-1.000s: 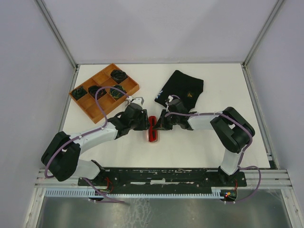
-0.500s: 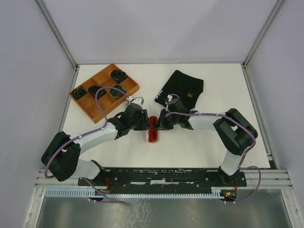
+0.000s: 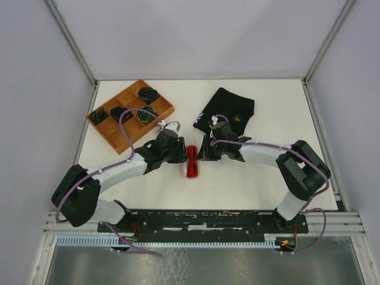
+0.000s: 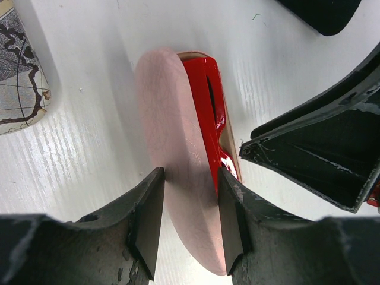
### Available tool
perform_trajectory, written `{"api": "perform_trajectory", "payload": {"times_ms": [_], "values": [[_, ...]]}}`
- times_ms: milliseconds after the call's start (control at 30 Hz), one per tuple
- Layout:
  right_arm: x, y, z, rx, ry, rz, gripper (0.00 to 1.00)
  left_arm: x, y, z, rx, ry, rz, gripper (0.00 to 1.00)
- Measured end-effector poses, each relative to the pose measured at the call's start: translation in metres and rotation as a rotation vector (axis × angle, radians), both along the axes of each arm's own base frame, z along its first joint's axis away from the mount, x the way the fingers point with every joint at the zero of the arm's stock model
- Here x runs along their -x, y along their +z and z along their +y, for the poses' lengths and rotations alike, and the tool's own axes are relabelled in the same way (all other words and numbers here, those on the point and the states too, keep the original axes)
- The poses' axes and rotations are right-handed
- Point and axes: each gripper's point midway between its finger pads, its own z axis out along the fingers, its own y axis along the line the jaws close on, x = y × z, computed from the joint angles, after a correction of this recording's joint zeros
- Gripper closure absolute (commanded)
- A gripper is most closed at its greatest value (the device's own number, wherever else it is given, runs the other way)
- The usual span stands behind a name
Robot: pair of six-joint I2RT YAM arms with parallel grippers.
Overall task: Organize the sunglasses
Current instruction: Place the sunglasses in the sunglasses case, then adjust the sunglasses in the sunglasses case.
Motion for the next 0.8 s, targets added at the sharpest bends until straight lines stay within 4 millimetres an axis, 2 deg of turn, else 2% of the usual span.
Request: {"api": "perform_trajectory", "payload": {"times_ms": [233, 533, 800], "values": [[-0.003, 0.0, -0.011, 0.063, -0.006, -0.036, 0.64, 0.0, 0.0, 0.0, 0.0, -0.001, 0.0, 0.52], [-0.004, -0.002, -0.008, 0.057, 0.005, -0.032, 0.64, 0.0, 0.0, 0.0, 0.0, -0.001, 0.0, 0.52], [-0.001, -0.012, -0.006, 0.06, 0.018, -0.005, 0.63, 0.0, 0.0, 0.0, 0.0, -0.001, 0.0, 0.52]]}}
